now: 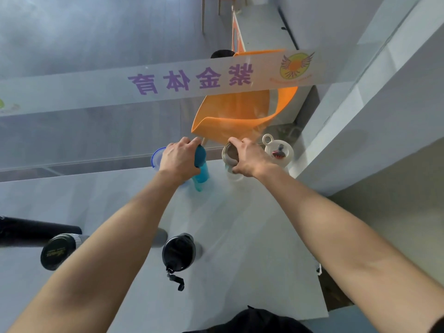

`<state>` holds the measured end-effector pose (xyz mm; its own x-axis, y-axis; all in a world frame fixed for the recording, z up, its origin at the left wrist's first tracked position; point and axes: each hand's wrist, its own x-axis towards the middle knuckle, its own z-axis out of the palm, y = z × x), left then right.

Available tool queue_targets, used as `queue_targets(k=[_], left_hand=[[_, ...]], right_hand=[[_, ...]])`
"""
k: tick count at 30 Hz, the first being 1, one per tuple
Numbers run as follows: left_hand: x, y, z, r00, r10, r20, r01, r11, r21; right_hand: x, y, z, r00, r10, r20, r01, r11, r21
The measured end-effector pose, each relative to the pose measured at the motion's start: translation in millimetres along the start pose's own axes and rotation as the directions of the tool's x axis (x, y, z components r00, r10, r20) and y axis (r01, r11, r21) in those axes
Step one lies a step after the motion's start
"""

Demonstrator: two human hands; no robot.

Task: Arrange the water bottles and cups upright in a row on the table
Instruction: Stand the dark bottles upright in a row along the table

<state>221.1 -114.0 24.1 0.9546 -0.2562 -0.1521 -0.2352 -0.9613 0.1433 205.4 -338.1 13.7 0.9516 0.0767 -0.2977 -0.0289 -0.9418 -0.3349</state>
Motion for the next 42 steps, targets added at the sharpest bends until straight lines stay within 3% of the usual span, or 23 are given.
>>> queue_targets(k=[12, 18, 20, 23, 26, 30, 35, 42], left_hand=[[2, 1, -2, 0.999, 0.05, 0.015, -0.051, 0.997, 0.061], [-3, -20, -9, 0.995, 0.088, 0.053, -0.091, 0.994, 0.057], [-7, -35, -16, 0.997, 0.071, 0.033, -0.073, 0.996, 0.056], [-17, -65, -19, 0.998, -0.027, 0.055, 0.027, 1.0, -0.008], [-24, -84, -13, 0.994, -0.058, 0.096, 0.071, 0.988, -0.139], [-25, -97, -10, 0.997, -0.045, 0.068, 0.059, 0.97, -0.234], [-29, -136, -17, 0.995, -0.085, 0.043, 0.094, 0.962, -0.258], [-29, -169, -18, 0.989, -0.081, 0.128, 0.11, 0.964, -0.243]], right_hand=[[8, -16, 9, 0.999, -0.023, -0.033, 0.024, 0.999, 0.037], [5, -16, 6, 0.999, 0.017, 0.048, -0.017, 1.0, 0.012], [0, -22, 7, 0.995, -0.047, -0.089, 0.046, 0.999, -0.018], [-5, -45, 8, 0.919, -0.266, -0.292, 0.27, 0.963, -0.027], [0, -76, 8, 0.907, -0.376, -0.19, 0.368, 0.927, -0.076], [11, -104, 10, 0.953, -0.304, 0.006, 0.304, 0.951, -0.048], [13, -128, 17, 0.966, -0.257, -0.041, 0.258, 0.966, 0.015], [9, -142, 33, 0.985, -0.154, -0.082, 0.159, 0.986, 0.058]])
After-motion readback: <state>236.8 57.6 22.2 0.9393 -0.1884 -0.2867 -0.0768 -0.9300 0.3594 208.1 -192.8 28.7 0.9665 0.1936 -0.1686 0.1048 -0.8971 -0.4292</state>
